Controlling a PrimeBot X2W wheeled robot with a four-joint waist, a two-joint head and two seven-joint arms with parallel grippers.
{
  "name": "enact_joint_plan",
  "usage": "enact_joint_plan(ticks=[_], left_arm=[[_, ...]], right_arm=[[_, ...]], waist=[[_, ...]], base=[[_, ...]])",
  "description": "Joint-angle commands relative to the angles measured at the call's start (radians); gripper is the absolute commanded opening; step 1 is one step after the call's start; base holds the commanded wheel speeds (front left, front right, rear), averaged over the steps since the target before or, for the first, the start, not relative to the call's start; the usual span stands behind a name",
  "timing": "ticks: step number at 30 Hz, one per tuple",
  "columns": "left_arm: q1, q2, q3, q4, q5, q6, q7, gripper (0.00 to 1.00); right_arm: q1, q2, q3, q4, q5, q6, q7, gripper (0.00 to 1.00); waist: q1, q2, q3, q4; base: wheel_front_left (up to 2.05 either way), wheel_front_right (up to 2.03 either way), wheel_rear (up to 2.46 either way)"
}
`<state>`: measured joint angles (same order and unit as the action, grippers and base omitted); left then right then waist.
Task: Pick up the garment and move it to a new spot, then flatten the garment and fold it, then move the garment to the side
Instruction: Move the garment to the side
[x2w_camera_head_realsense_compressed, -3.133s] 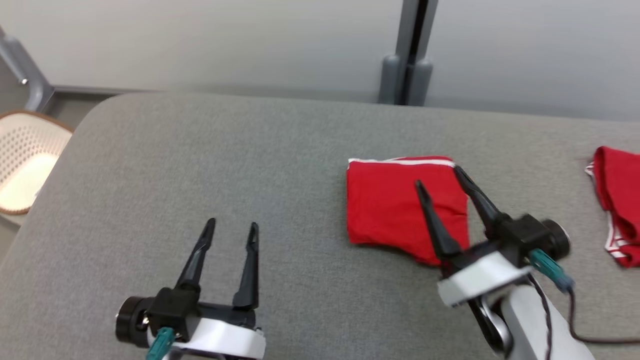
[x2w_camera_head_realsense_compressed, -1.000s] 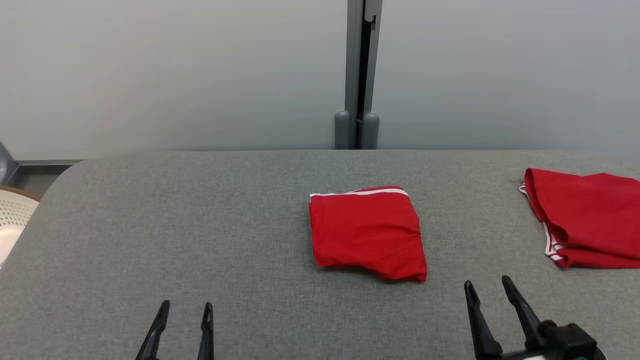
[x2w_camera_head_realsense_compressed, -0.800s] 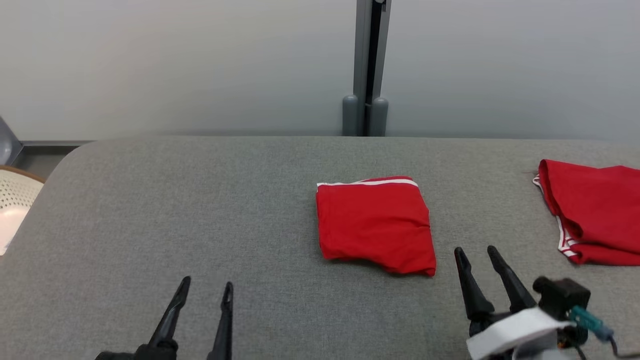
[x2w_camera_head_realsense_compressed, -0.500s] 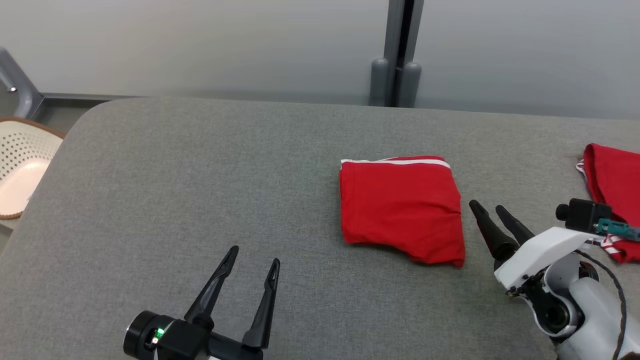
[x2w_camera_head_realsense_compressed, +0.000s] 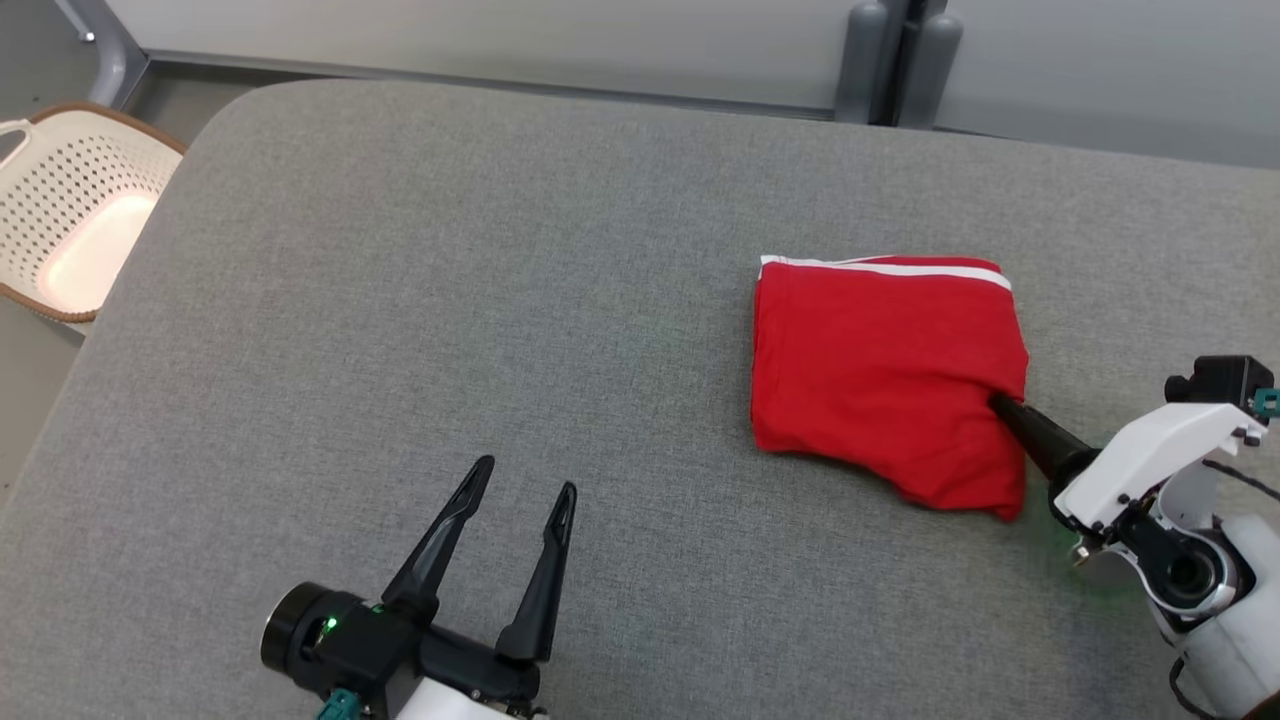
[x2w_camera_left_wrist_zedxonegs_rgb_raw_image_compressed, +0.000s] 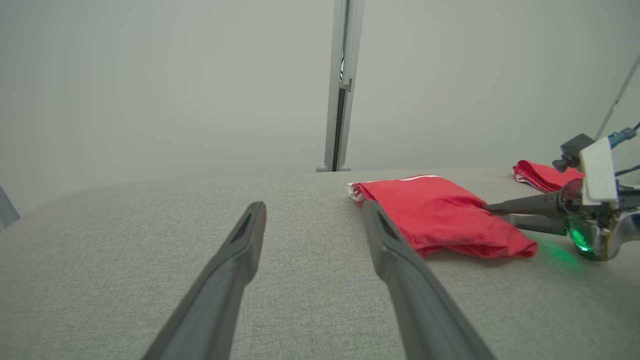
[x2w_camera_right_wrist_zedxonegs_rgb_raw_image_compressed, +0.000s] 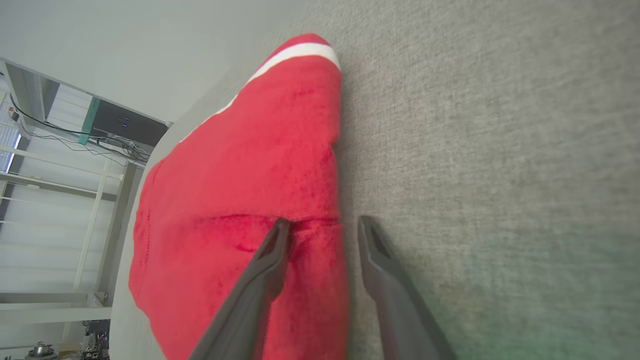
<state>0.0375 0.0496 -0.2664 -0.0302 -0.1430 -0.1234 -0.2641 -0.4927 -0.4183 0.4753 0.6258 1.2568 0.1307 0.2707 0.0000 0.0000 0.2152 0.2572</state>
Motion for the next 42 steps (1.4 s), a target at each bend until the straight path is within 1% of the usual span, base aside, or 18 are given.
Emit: enact_joint_plan(ticks=[1, 2, 3, 4, 8, 11, 15, 17, 19, 20, 27, 31, 34, 37, 42], left_arm=[[-0.022, 0.002, -0.001, -0.005, -0.004, -0.007, 0.001, 1.0], [-0.026, 0.003, -0.004, -0.004, -0.006, -0.007, 0.001, 1.0], [-0.031, 0.003, -0.006, -0.004, -0.008, -0.007, 0.001, 1.0], [-0.035, 0.003, -0.007, -0.006, -0.011, -0.007, 0.001, 1.0], [-0.048, 0.003, -0.002, -0.01, -0.016, -0.006, 0.001, 1.0], [-0.046, 0.003, 0.002, -0.014, -0.007, -0.007, 0.001, 1.0], [-0.054, 0.01, 0.004, -0.023, 0.002, -0.007, 0.001, 1.0], [-0.06, 0.014, 0.002, -0.03, 0.003, -0.007, 0.001, 1.0], [-0.068, 0.019, -0.002, -0.036, 0.003, -0.007, 0.001, 1.0], [-0.081, 0.023, -0.005, -0.047, 0.003, -0.007, 0.001, 1.0], [-0.108, 0.047, -0.016, -0.072, 0.003, -0.007, 0.001, 1.0], [-0.121, 0.058, -0.018, -0.08, 0.003, -0.007, 0.001, 1.0], [-0.135, 0.064, -0.027, -0.08, 0.004, -0.007, 0.001, 1.0], [-0.139, 0.067, -0.035, -0.082, 0.004, -0.007, 0.001, 1.0], [-0.153, 0.074, -0.042, -0.085, 0.002, -0.007, 0.001, 1.0]], right_arm=[[-0.008, 0.0, 0.006, 0.004, 0.006, 0.0, 0.008, 0.47], [-0.01, 0.003, 0.011, 0.01, 0.016, 0.0, 0.013, 0.42], [-0.011, 0.006, 0.015, 0.016, 0.027, 0.0, 0.015, 0.3], [-0.014, 0.007, 0.021, 0.016, 0.031, 0.0, 0.017, 0.0], [-0.031, -0.002, 0.055, -0.008, 0.035, 0.0, 0.001, 0.0], [-0.045, -0.037, 0.082, -0.037, 0.019, 0.0, -0.019, 0.0], [-0.065, -0.116, 0.126, -0.082, -0.017, 0.0, -0.038, 0.0], [-0.073, -0.165, 0.137, -0.104, -0.03, 0.0, -0.048, 0.0], [-0.084, -0.226, 0.143, -0.12, -0.053, 0.0, -0.059, 0.0], [-0.092, -0.285, 0.145, -0.133, -0.075, 0.0, -0.073, 0.0], [-0.106, -0.466, 0.117, -0.174, -0.137, 0.0, -0.112, 0.0], [-0.12, -0.548, 0.084, -0.189, -0.178, 0.0, -0.129, 0.0], [-0.128, -0.595, 0.059, -0.196, -0.195, 0.0, -0.127, 0.0], [-0.131, -0.629, 0.038, -0.207, -0.209, 0.0, -0.11, 0.0], [-0.137, -0.671, 0.01, -0.213, -0.234, -0.001, -0.095, 0.0]], waist=[[0.0, 0.0, 0.011, 0.006], [0.0, 0.0, 0.016, 0.007], [0.0, 0.0, 0.019, 0.007], [0.0, 0.0, 0.022, 0.006], [0.0, 0.0, 0.028, -0.004], [0.0, 0.0, 0.032, -0.026], [0.0, 0.0, 0.051, -0.066], [0.0, 0.0, 0.065, -0.087], [0.0, 0.0, 0.082, -0.106], [0.0, 0.0, 0.1, -0.124], [0.0, 0.0, 0.157, -0.173], [0.0, 0.0, 0.183, -0.192], [0.0, 0.0, 0.196, -0.198], [0.0, 0.0, 0.205, -0.201], [0.0, 0.0, 0.215, -0.198]], base=[[0.0, 0.0, 0.0], [0.0, 0.0, 0.0], [0.0, 0.0, 0.0], [0.0, 0.0, 0.0], [0.0, 0.0, 0.0], [0.0, 0.0, 0.0], [0.0, 0.0, 0.0], [0.0, 0.0, 0.0], [0.0, 0.0, 0.0], [0.0, 0.0, 0.0], [0.0, 0.0, 0.0], [0.0, 0.0, 0.0], [0.0, 0.0, 0.0], [0.0, 0.0, 0.0], [0.0, 0.0, 0.0]])
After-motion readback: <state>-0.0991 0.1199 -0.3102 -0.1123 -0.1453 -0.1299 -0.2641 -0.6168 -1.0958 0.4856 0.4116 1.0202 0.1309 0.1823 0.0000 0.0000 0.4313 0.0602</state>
